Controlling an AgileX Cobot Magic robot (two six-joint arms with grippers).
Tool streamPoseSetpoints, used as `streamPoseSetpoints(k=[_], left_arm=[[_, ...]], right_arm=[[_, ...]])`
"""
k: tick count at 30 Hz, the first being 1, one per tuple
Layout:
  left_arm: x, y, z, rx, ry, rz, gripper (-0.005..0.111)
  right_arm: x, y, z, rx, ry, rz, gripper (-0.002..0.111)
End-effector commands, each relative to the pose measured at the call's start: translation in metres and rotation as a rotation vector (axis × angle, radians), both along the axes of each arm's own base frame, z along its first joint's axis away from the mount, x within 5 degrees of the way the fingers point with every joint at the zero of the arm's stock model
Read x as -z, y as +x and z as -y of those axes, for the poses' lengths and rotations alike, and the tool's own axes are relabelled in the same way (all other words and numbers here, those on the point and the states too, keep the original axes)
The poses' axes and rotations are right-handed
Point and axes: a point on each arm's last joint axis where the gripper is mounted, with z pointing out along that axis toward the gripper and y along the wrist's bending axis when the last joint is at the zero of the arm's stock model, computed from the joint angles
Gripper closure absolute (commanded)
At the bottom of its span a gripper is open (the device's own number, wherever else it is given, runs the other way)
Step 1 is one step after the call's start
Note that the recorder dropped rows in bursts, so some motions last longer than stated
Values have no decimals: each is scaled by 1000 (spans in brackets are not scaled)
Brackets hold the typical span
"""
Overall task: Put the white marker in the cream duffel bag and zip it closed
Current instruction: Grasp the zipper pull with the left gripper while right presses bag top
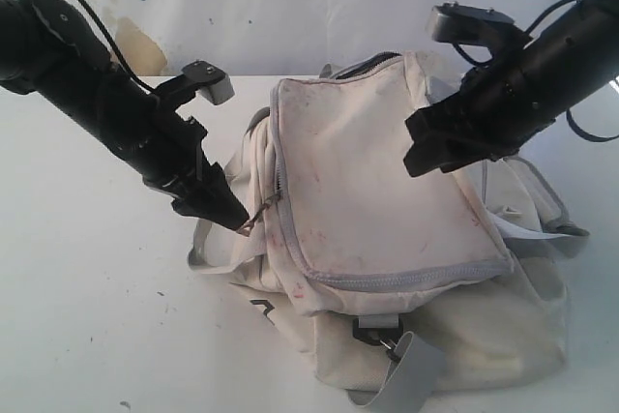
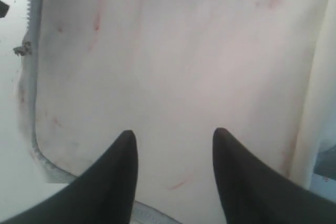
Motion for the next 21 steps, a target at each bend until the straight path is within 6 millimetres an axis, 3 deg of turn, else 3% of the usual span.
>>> streamPoseSetpoints(k=[1,5,11,21], left_arm=[[-2,-1,2,-2,-13,4,42],[-2,-2,2,2,-13,-1,42],[-2,-2,4,2,-22,-4,42],[-2,-8,33,44,-19,118,42]], right_arm=[[-1,-10,-22,-102,2,21,66],[2,-17,-37,-162,-2,5,66],[2,-18,-40,-173,-7,12,66],[2,-17,-40,-168,-6,20,66]])
